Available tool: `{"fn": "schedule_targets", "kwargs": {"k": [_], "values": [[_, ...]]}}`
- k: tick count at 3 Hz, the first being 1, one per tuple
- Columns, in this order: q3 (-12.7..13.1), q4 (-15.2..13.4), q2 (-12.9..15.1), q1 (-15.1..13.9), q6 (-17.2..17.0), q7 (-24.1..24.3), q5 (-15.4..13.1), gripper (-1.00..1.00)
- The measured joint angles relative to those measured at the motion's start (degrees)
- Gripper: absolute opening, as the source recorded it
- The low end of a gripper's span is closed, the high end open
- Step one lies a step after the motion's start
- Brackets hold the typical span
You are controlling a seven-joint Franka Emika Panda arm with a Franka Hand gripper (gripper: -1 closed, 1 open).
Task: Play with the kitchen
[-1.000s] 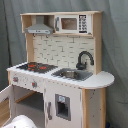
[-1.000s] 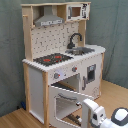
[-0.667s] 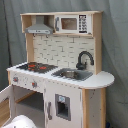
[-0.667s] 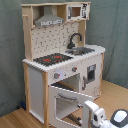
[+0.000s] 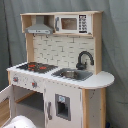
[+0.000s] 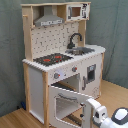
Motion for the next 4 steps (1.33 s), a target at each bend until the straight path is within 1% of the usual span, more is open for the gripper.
{"fn": "schedule_targets", "kwargs": {"k": [1, 2, 3, 4], "values": [[-0.2, -4.1, 0.5, 2.0, -0.6, 0.0, 2.6, -1.0], [-0.4, -10.1, 0.5, 2.9, -0.5, 0.0, 4.1, -1.0], [-0.2, -15.4, 0.5, 4.8, -0.3, 0.0, 5.5, -1.0], [-0.5, -20.8, 0.5, 5.2, 1.4, -0.5, 5.9, -1.0]]}}
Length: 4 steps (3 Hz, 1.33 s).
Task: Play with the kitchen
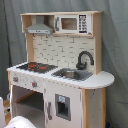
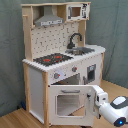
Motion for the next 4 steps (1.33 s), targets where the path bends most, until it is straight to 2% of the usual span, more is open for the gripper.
{"fn": "schedule_targets", "kwargs": {"k": [1, 4], "values": [[-1.7, -0.9, 0.0, -3.9, 3.8, -2.0, 0.0, -1.0], [-2.1, -0.7, -0.1, -16.0, 16.5, -5.0, -0.1, -1.0]]}}
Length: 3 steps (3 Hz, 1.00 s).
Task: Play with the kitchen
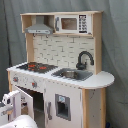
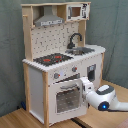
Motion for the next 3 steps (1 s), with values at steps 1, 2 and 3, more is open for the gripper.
{"fn": "schedule_targets", "kwargs": {"k": [1, 2, 3], "values": [[0.1, 0.1, 0.0, -4.3, 3.8, -1.3, 0.0, -1.0], [0.3, 0.5, 0.0, -8.7, 7.6, -2.3, 0.0, -1.0], [-0.3, 2.0, 0.0, -11.1, 8.6, -4.0, 0.0, -1.0]]}}
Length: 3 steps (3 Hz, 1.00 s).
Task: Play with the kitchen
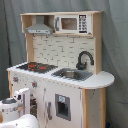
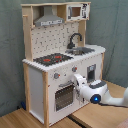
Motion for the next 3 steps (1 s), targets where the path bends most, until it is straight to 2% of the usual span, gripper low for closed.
{"fn": "schedule_targets", "kwargs": {"k": [1, 2, 3], "values": [[0.0, -0.1, 0.0, 0.1, 0.0, 0.0, 0.0, 1.0], [0.8, -4.1, 0.1, 7.8, -2.9, -0.1, 0.0, 1.0], [0.9, -6.0, 0.1, 13.1, -6.2, -0.9, 0.0, 1.0]]}}
